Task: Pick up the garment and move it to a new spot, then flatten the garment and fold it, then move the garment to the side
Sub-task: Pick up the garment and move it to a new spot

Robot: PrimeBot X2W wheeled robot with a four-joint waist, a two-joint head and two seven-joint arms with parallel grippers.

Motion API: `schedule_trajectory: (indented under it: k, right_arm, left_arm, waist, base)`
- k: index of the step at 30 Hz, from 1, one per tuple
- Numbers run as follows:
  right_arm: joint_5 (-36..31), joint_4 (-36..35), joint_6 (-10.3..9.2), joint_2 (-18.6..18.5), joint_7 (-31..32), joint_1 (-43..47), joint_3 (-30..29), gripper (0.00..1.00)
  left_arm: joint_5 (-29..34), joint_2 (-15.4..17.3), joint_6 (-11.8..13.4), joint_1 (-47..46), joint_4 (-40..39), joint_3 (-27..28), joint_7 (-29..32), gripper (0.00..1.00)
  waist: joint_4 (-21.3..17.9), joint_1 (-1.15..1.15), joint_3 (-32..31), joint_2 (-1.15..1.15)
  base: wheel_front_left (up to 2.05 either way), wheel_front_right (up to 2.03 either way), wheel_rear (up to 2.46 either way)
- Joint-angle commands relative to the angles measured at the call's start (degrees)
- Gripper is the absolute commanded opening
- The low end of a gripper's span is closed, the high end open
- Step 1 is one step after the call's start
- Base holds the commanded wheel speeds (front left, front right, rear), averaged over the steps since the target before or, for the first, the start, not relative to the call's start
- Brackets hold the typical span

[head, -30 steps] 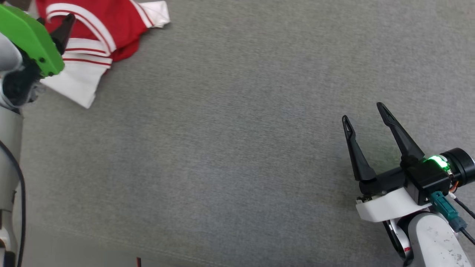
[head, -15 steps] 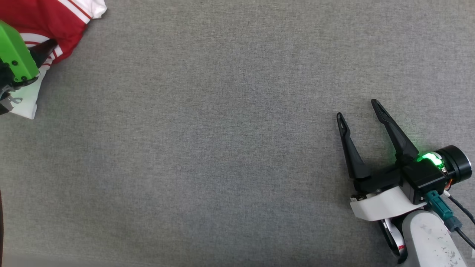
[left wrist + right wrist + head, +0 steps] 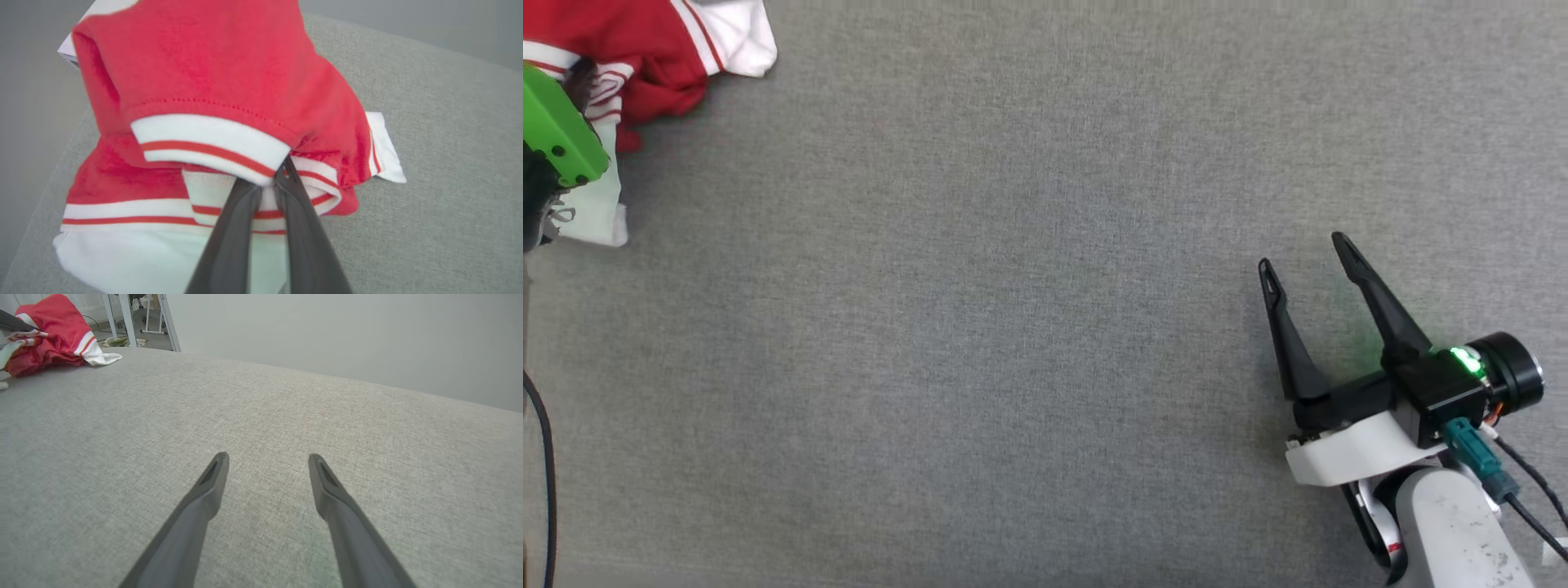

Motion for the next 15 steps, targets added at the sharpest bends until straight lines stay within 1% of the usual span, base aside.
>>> schedule_trajectory:
  k: [1, 5, 10, 12, 15]
  right_arm:
    - [0.2, 0.6, -0.05, 0.4, -0.4, 0.5, 0.0, 1.0]
    - [0.9, 2.4, -0.05, 1.2, -0.6, 1.8, -0.6, 1.0]
    - [2.0, 3.8, -0.05, 2.5, -0.7, 3.8, -2.5, 1.0]
    - [2.6, 4.0, -0.05, 2.9, -0.8, 4.6, -3.4, 1.0]
    - [2.9, 4.4, -0.05, 3.3, -0.8, 5.5, -3.9, 1.0]
  left_arm:
    - [0.5, 0.3, -0.1, 1.3, -0.6, -0.1, -2.1, 0.0]
    - [0.6, 0.6, -0.2, 4.1, -3.7, -1.0, -8.5, 0.0]
    - [1.6, 1.1, -0.2, 8.0, -9.6, -3.5, -14.5, 0.0]
    - [2.2, 0.8, -0.2, 9.0, -11.7, -4.4, -15.7, 0.0]
    - [2.9, 0.0, -0.1, 10.1, -14.8, -5.7, -15.9, 0.0]
  waist:
    - [-0.3, 0.0, -4.0, -0.01]
    - [-0.7, 0.0, -8.7, -0.01]
    - [-0.8, 0.0, -14.2, -0.01]
    - [-0.9, 0.0, -16.0, -0.01]
    - [-1.4, 0.0, -18.2, -0.01]
  base:
    - [0.0, 0.0, 0.0]
    - [0.0, 0.0, 0.0]
    - [0.0, 0.0, 0.0]
    - [0.0, 0.0, 0.0]
    - [0.0, 0.0, 0.0]
